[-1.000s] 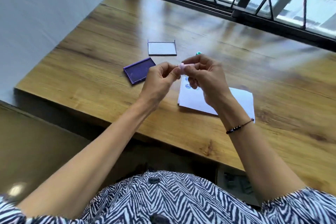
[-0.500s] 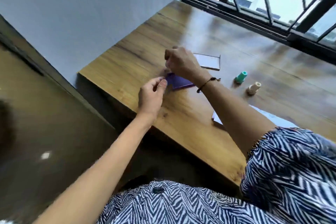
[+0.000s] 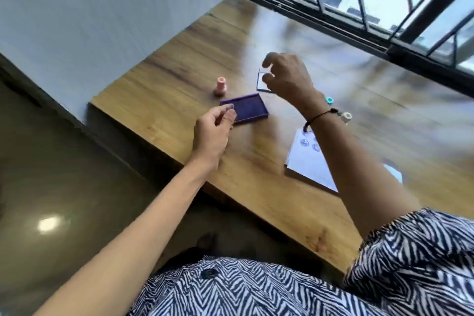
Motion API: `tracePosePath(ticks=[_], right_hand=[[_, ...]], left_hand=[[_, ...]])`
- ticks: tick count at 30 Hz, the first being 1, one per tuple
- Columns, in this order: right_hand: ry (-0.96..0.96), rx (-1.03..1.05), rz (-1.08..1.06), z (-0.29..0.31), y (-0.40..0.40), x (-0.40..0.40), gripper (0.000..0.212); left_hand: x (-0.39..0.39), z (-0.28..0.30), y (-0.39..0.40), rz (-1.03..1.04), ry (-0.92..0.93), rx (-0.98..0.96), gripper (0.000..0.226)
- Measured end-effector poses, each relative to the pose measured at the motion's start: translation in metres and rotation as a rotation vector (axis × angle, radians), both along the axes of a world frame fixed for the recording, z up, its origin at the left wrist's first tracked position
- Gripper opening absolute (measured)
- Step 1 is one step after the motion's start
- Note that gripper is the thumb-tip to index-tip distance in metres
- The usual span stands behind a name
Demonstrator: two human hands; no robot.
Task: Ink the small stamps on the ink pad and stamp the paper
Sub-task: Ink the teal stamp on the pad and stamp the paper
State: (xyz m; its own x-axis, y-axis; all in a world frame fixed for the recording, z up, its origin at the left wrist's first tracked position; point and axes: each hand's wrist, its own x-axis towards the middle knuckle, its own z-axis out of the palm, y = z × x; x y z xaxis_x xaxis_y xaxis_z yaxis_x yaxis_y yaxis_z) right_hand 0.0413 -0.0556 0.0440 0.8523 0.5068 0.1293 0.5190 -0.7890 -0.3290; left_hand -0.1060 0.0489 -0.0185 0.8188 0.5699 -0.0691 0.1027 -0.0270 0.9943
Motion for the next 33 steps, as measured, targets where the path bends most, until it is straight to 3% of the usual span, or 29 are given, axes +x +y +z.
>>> tracePosePath(ticks=[4,7,10,13,18,21,33], right_hand=[[-0.056,-0.261,-0.197,0.005,-0.068,0.012,0.029],[-0.047,-0.517,-0.224,-0.003,-0.096,0.014,0.029],[-0.021,-0.567,-0.189,-0.016,-0.104,0.015,0.024],[0.034,-0.433,-0.186,-0.025,-0.106,0.013,0.023],[0.206,0.138,-0.133,-0.008,-0.099,-0.007,0.019],[0.376,0.365,-0.039,0.006,-0.084,-0.026,0.012],[0.541,0.609,0.061,-0.003,-0.026,-0.058,0.016]], left_hand=[[0.017,0.003,-0.022,-0.090,-0.024,-0.020,0.020],[0.025,0.006,-0.038,-0.170,-0.042,-0.034,0.015],[0.027,0.010,-0.050,-0.230,-0.045,-0.039,0.020],[0.028,0.012,-0.054,-0.255,-0.052,-0.041,0.020],[0.034,0.017,-0.052,-0.271,-0.048,-0.073,0.020],[0.037,0.023,-0.048,-0.312,-0.055,-0.110,0.021],[0.016,0.021,-0.005,-0.237,-0.126,-0.175,0.008]])
